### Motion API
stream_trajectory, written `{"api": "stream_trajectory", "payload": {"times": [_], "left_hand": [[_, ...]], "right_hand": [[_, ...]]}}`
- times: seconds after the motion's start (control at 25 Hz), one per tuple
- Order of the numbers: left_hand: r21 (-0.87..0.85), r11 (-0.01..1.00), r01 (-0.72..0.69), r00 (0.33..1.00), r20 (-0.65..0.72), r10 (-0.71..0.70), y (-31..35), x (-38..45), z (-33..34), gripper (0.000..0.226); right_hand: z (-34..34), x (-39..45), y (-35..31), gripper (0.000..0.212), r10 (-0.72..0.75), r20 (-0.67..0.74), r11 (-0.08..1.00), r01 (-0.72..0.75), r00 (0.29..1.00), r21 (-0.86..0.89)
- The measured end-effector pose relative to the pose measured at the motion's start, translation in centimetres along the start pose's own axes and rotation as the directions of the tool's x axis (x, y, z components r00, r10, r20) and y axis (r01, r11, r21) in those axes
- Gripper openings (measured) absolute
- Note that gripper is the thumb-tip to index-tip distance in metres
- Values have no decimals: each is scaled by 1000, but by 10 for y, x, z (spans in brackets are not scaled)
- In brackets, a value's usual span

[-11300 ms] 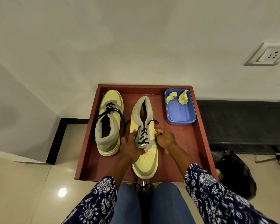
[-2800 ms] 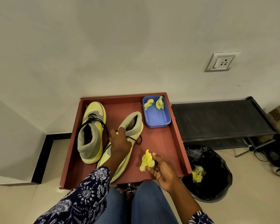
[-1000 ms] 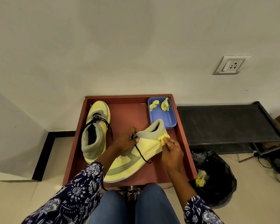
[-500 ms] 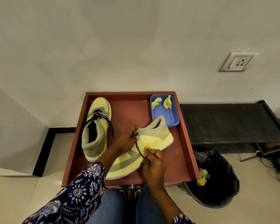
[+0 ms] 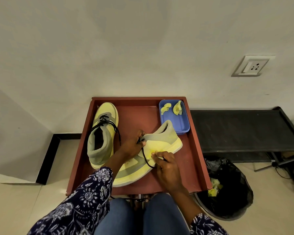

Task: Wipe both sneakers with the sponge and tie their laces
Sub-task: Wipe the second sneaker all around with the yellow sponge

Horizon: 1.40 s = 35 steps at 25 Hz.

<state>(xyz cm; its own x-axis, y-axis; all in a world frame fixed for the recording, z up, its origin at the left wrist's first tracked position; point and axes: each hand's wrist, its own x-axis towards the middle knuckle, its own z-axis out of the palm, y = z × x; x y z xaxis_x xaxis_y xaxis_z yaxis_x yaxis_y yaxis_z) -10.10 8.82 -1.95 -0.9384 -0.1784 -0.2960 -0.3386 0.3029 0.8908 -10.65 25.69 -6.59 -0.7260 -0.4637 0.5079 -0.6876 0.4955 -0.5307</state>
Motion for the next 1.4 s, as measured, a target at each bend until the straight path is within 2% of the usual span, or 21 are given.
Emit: {"api": "stream_trajectory", "payload": {"times": [0.32,0.36,0.44,0.52,0.6,0.72,0.84,1.0,1.08,1.2,1.32,1.4], "left_hand": [[-2,1000,19,1000,1,-19,-5,2,-1,15],[-3,1000,26,1000,1,-26,-5,2,0,16],[39,999,29,1000,-10,-28,-6,1,2,19],[66,998,20,1000,-23,-18,-8,1,3,20],[62,998,20,999,-30,-18,-8,1,1,20],[75,997,24,999,-43,-21,-8,3,-1,22],[109,994,12,1000,-27,-9,-5,2,0,25],[144,990,5,1000,-27,-1,-1,-2,0,30],[161,987,-9,1000,-25,13,1,-3,1,32],[193,981,-13,999,-33,19,2,-6,2,36],[217,976,-29,999,-32,36,1,-6,2,36],[224,974,-44,999,-16,49,1,-8,3,33]], "right_hand": [[-18,32,34,24,196,-18,979,-197,980,-57],[-18,34,34,23,282,-53,958,-284,958,-37],[-19,39,31,24,491,-86,871,-489,867,46],[-17,37,28,27,580,-57,814,-575,813,80],[-14,33,15,28,566,-51,824,-562,823,75],[2,10,-18,25,421,-83,905,-413,903,101],[18,-16,-41,28,260,-24,961,-256,965,105],[13,-17,-30,38,37,58,999,-37,998,9],[4,-4,-16,35,-11,56,999,14,998,-52],[-10,18,6,27,149,40,989,-149,988,16],[-20,34,27,26,233,74,972,-234,970,-1],[-29,49,42,27,421,95,907,-415,902,-78]]}}
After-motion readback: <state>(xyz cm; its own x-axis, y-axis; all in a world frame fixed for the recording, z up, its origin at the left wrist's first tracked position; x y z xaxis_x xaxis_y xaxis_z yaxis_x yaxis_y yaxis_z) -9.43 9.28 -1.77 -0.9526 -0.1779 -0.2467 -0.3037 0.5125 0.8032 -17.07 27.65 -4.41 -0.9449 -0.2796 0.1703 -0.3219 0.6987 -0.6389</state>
